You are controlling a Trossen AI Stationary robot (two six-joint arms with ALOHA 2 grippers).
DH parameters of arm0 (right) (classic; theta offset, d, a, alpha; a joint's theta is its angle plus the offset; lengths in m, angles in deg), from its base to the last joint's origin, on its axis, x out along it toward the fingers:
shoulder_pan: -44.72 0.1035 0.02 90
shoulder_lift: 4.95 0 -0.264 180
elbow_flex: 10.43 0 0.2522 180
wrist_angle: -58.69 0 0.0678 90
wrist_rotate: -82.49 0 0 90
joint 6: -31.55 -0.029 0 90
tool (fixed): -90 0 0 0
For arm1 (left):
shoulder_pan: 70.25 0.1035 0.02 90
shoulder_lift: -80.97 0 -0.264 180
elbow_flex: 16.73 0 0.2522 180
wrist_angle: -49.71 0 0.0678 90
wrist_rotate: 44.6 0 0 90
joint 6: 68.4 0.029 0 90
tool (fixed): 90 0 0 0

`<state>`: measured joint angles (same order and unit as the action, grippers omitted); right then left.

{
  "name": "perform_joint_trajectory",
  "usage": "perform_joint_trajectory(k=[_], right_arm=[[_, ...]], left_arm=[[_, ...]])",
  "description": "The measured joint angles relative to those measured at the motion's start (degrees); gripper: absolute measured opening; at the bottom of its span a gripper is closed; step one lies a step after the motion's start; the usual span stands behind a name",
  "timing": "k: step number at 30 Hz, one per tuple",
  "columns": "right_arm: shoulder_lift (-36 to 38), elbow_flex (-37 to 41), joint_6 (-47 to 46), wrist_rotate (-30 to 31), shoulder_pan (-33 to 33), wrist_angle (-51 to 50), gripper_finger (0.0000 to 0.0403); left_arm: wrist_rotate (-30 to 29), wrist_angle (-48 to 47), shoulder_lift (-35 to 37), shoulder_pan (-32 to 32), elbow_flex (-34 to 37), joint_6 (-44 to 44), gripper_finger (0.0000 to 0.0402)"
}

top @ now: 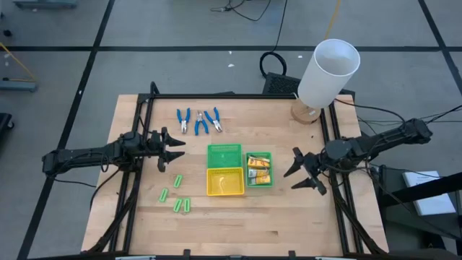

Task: Pick & Place School Supplies
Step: Put the blue hole puncher into the left green bin

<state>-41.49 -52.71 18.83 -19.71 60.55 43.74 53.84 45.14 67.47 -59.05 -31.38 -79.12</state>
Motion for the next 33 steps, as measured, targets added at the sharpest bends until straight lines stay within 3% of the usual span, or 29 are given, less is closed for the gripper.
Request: perform_joint_trajectory(k=[7, 13, 22, 33], right_arm=[[7.9, 12.6, 1.5, 3.2, -1.2, 9.9, 0.0226], [18.1, 19.1, 1.6, 3.2, -4.8, 12.1, 0.0226], [28.1, 21.1, 1.7, 3.1, -8.7, 5.8, 0.0226], [30.4, 21.2, 4.6, 3.2, -9.2, 2.9, 0.0226]], left_arm=[[0.0, 0.0, 0.0, 0.0, 0.0, 0.0, 0.0214], [0.0, 0.0, 0.0, 0.0, 0.0, 0.0, 0.0214], [0.0, 0.0, 0.0, 0.0, 0.0, 0.0, 0.0214], [0.0, 0.0, 0.0, 0.0, 0.0, 0.0, 0.0214]])
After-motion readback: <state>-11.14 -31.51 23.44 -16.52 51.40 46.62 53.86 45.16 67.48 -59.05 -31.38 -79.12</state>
